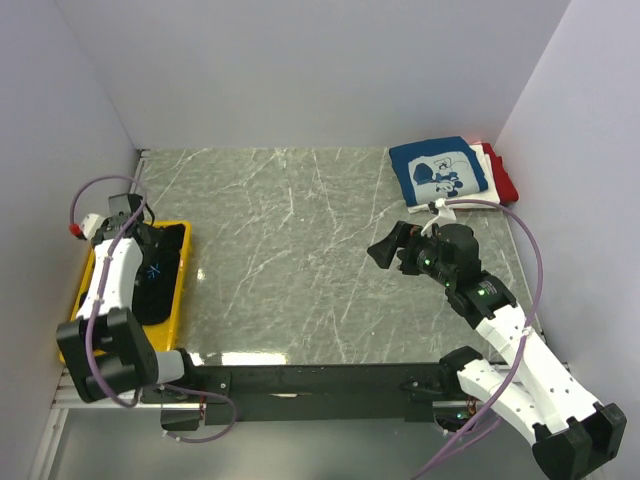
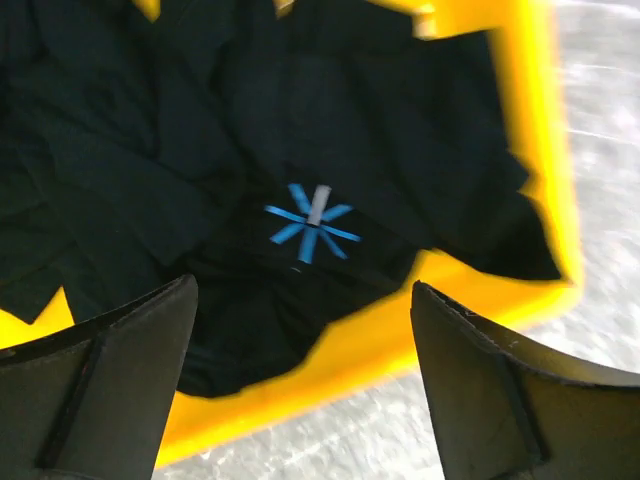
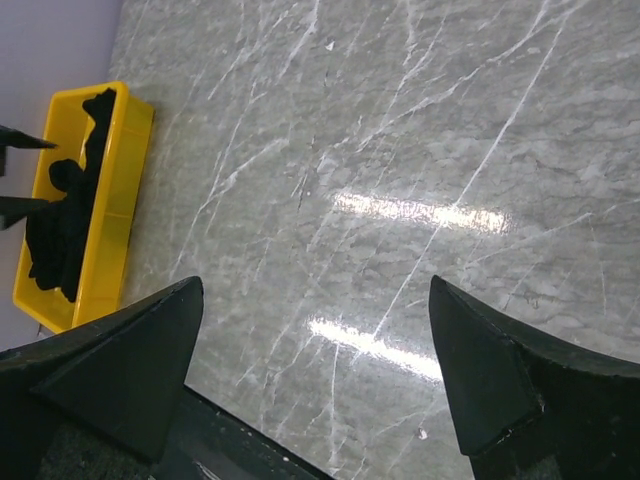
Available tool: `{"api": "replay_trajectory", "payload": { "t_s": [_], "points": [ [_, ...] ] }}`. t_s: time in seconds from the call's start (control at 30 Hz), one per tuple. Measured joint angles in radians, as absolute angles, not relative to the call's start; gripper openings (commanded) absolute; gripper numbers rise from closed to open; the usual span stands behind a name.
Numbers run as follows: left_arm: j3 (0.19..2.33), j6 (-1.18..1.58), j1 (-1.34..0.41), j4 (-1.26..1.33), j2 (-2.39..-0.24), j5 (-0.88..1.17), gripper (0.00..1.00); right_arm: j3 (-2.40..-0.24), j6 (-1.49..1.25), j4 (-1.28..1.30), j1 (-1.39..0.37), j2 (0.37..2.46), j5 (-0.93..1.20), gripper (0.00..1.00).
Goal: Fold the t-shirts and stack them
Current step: Grab the tshirt from the pile
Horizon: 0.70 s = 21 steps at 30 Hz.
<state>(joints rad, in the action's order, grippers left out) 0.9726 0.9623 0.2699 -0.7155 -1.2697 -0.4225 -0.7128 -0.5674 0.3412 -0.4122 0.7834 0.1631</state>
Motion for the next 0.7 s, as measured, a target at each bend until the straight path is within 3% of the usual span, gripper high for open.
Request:
{"api": "replay_trajectory", "payload": {
  "t_s": [0.2, 0.3, 0.4, 0.5, 0.7],
  "points": [
    [0.908, 1.037, 0.327, -0.685, -1.386, -0.394, 0.85, -0.712, -0.567, 0.330, -0.412, 0.785, 0.184, 1.00],
    [0.886, 1.070, 0.329, -0.662, -1.431, -0.386, 0.74, -0.712, -0.567, 0.325, -0.412, 0.789, 0.195, 1.00],
    [0.866, 1.095, 0.329, -0.633, -1.475, -0.383, 0.47, -0.712, -0.567, 0.323, -0.412, 0.792, 0.205, 1.00],
    [0.857, 1.107, 0.329, -0.613, -1.505, -0.379, 0.02, -0.712, -0.567, 0.321, -0.412, 0.794, 0.213, 1.00],
    [0.860, 1.089, 0.329, -0.616, -1.494, -0.380, 0.01, -0.712, -0.567, 0.320, -0.412, 0.797, 0.228, 1.00]
  ]
}}
